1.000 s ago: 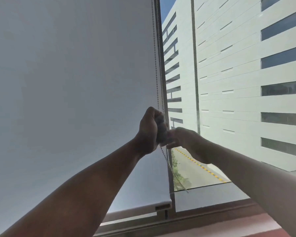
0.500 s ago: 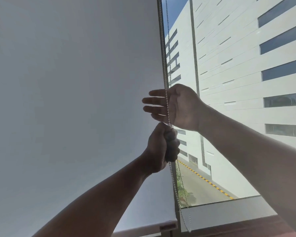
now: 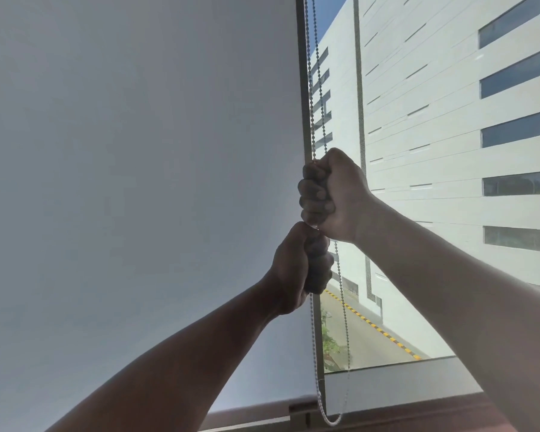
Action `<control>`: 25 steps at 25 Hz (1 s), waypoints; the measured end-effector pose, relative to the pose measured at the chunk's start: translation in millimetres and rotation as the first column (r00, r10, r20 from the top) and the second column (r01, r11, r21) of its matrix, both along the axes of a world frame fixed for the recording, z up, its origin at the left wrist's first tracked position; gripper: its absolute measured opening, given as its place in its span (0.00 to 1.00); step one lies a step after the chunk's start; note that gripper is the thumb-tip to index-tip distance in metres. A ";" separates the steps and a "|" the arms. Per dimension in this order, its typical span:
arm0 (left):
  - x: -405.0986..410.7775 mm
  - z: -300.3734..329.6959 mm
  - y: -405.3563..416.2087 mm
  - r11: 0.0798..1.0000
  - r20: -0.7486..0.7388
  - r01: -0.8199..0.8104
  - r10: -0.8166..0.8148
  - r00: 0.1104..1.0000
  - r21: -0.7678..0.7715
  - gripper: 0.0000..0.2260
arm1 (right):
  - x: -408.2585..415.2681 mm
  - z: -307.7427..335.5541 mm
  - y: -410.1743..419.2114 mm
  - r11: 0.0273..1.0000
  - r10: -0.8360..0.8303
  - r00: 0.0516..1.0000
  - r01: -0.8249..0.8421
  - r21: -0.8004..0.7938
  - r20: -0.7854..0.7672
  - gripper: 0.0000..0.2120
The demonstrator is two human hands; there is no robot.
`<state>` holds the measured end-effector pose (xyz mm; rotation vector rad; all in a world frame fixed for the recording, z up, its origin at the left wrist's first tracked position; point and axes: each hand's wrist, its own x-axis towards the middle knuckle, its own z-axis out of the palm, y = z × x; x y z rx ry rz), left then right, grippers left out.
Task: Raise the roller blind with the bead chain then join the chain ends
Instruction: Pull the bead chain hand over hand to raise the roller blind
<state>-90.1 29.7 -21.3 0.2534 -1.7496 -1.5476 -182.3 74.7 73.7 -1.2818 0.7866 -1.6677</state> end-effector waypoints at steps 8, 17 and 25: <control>9.3 -53.8 -4.0 0.996 0.306 -0.046 0.067 0.950 -0.075 0.20 | -10.1 -71.3 -14.3 0.990 -0.066 0.997 0.070 0.124 -0.033 0.13; 23.5 51.0 7.4 0.929 0.122 -0.296 0.328 0.937 -0.224 0.09 | -21.7 -75.5 6.6 0.985 -0.053 0.996 0.064 0.159 -0.072 0.18; 5.1 120.7 37.1 0.999 -0.020 -0.001 0.001 1.000 0.046 0.24 | -4.8 -72.6 30.5 0.988 0.017 0.993 0.001 0.156 -0.116 0.12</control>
